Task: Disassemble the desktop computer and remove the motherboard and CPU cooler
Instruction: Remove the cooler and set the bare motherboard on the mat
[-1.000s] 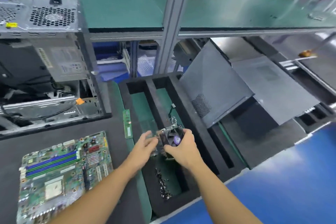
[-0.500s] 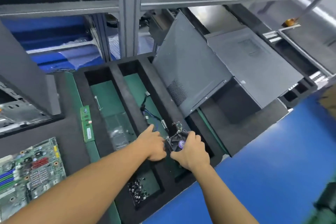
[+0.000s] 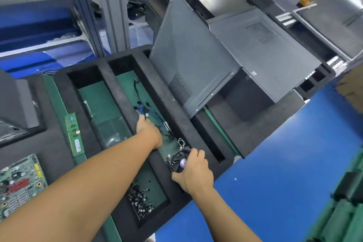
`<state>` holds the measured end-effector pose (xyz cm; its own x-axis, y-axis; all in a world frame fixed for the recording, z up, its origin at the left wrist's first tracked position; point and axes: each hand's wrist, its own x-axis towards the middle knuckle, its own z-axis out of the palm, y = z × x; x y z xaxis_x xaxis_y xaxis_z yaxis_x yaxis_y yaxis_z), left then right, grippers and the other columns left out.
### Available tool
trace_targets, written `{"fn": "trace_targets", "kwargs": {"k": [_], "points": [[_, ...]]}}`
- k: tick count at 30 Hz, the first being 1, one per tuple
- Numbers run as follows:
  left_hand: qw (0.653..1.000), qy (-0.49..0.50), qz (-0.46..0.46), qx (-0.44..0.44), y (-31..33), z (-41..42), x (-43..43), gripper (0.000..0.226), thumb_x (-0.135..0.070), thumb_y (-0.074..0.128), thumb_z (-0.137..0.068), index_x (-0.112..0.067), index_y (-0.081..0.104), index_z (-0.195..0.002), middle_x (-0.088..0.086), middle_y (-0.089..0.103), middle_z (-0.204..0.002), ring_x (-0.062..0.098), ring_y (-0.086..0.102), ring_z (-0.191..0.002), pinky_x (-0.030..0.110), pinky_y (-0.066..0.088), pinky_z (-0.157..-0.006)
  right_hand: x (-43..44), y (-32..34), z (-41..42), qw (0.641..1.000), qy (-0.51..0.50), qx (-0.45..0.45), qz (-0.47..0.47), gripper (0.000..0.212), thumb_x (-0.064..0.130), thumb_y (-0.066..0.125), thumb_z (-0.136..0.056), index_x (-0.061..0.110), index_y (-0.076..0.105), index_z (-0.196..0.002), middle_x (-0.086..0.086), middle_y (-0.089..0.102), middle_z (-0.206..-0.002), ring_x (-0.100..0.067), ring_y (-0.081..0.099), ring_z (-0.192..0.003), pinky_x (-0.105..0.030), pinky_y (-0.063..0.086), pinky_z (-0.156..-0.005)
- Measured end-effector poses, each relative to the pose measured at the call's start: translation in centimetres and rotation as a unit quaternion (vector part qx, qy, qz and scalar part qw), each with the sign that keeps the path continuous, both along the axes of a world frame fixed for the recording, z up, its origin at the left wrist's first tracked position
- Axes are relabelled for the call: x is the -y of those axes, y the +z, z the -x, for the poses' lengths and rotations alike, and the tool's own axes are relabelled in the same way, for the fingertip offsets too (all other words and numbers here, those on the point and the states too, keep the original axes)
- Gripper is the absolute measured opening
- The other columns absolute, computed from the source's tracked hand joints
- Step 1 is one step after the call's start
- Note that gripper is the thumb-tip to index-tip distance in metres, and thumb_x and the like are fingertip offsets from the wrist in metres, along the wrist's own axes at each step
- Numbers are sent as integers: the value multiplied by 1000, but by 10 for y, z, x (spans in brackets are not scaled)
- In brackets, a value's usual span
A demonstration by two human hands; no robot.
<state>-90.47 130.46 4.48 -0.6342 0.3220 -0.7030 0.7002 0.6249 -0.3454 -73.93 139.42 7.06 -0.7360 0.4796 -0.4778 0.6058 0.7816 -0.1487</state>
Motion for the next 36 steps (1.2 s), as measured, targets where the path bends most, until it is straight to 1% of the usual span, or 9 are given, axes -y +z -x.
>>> {"fn": "trace_targets", "kwargs": {"k": [7,11,14,19,25,28,31,33,36], "points": [[938,190,-281,-67,-6,28,20,46,-44,29,-96,-11,51,-119,9,70,-99,25,60,-103,38,26,-109,13,-14,24,999,-21,-30,20,83,45,73,-81,12,27,-143,-7,36,-131,-28,49,-115,-30,44,-71],[927,182,-318,-82,-8,28,25,41,-42,32,-93,-14,62,-93,6,70,-94,23,60,-98,37,24,-112,20,-22,15,991,-54,-104,66,89,39,73,-86,13,19,-151,-4,34,-132,-22,44,-117,-30,48,-92],[943,124,-300,72,-8,10,21,66,-68,20,-87,-24,69,-94,-2,69,-99,16,56,-109,45,12,-114,22,-24,11,979,-90,-148,110,89,31,75,-85,15,19,-153,0,34,-131,-20,40,-118,-32,45,-98],[939,82,-268,200,-4,-14,10,88,-100,29,-59,-25,58,-92,-9,63,-90,20,57,-92,38,29,-86,20,-25,8,964,-101,-185,164,98,25,77,-83,24,10,-154,0,32,-127,-20,38,-115,-34,45,-95],[942,132,-236,199,-3,-3,5,71,-78,53,-80,-16,60,-114,-1,65,-115,22,58,-104,36,31,-92,12,-28,-6,932,-118,-186,289,77,28,72,-85,35,26,-147,10,26,-138,-7,33,-125,-27,37,-103],[948,166,-196,188,-7,-4,-3,69,-69,36,-95,-13,56,-128,5,58,-134,26,52,-122,39,28,-97,12,-30,-8,900,-228,-204,310,49,11,57,-93,30,40,-135,4,39,-140,4,53,-103,-13,46,-81],[945,209,-175,178,-9,0,-7,49,-41,29,-105,-17,44,-145,4,42,-152,29,40,-136,42,27,-105,20,-31,-1,858,-329,-165,358,43,16,56,-93,32,39,-129,3,48,-131,-3,57,-92,-19,43,-67],[953,198,-167,156,-8,1,-7,39,-18,34,-99,-18,53,-134,4,49,-143,28,48,-121,40,28,-95,25,-32,5,831,-371,-157,384,44,19,57,-94,30,37,-131,4,47,-133,-2,55,-93,-19,41,-67],[948,209,-199,133,-11,-1,-5,18,-14,38,-95,-19,55,-99,2,59,-127,24,49,-103,37,26,-92,28,-34,14,804,-403,-174,400,45,17,58,-93,31,40,-132,6,48,-137,-6,58,-99,-23,45,-75]]}}
